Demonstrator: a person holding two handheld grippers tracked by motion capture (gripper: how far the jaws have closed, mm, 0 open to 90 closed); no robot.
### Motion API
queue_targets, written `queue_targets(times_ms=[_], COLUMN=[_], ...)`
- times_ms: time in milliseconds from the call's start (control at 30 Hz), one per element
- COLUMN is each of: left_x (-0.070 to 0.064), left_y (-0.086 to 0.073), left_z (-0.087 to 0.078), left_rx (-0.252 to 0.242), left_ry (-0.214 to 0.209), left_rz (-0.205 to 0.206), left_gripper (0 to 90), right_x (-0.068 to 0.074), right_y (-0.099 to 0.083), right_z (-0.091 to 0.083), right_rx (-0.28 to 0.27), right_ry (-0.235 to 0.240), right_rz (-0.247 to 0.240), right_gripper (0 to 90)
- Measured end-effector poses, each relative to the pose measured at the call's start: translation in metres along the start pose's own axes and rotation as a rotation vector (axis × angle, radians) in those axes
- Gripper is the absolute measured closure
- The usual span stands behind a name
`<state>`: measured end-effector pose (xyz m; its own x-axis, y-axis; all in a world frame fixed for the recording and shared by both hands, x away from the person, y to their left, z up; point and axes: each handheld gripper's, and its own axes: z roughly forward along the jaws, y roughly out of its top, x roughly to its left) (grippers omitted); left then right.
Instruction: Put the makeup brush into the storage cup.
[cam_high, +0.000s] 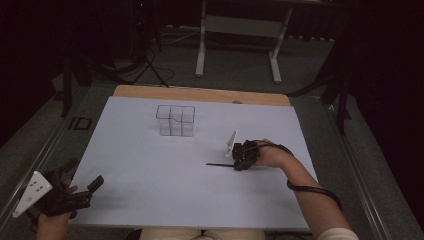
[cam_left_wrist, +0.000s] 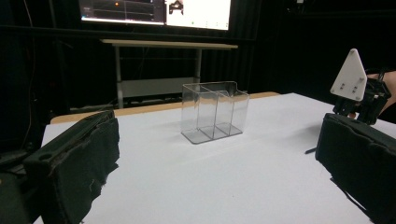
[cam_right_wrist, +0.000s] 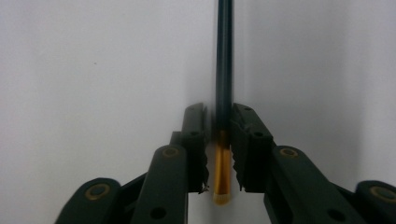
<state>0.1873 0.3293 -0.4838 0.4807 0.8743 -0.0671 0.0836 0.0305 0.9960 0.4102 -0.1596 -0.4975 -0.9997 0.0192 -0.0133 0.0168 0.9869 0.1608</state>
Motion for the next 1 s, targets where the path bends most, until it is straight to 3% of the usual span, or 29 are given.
queue_targets(times_ms=[133, 400, 500, 1000], left_x=[0.0, 0.001, 0.001, 0.0], left_y=[0.0, 0.0, 0.0, -0.001], left_z=[0.0, 0.0, 0.0, 0.002], left_rx=[-0.001, -0.002, -0.004, 0.006], left_ry=[0.001, 0.002, 0.004, -0.003], left_rz=[0.0, 0.0, -0.004, 0.001], left_gripper=[0.5, 0.5, 0.5, 0.5], right_x=[0.0, -0.001, -0.002, 0.0], right_y=[0.001, 0.005, 0.005, 0.005], right_z=[0.0, 0.0, -0.003, -0.022], right_rx=[0.011, 0.038, 0.022, 0.016], right_ry=[0.006, 0.012, 0.028, 0.019], right_rz=[0.002, -0.028, -0.025, -0.027], right_gripper=[82.7, 83.8, 83.9, 83.9])
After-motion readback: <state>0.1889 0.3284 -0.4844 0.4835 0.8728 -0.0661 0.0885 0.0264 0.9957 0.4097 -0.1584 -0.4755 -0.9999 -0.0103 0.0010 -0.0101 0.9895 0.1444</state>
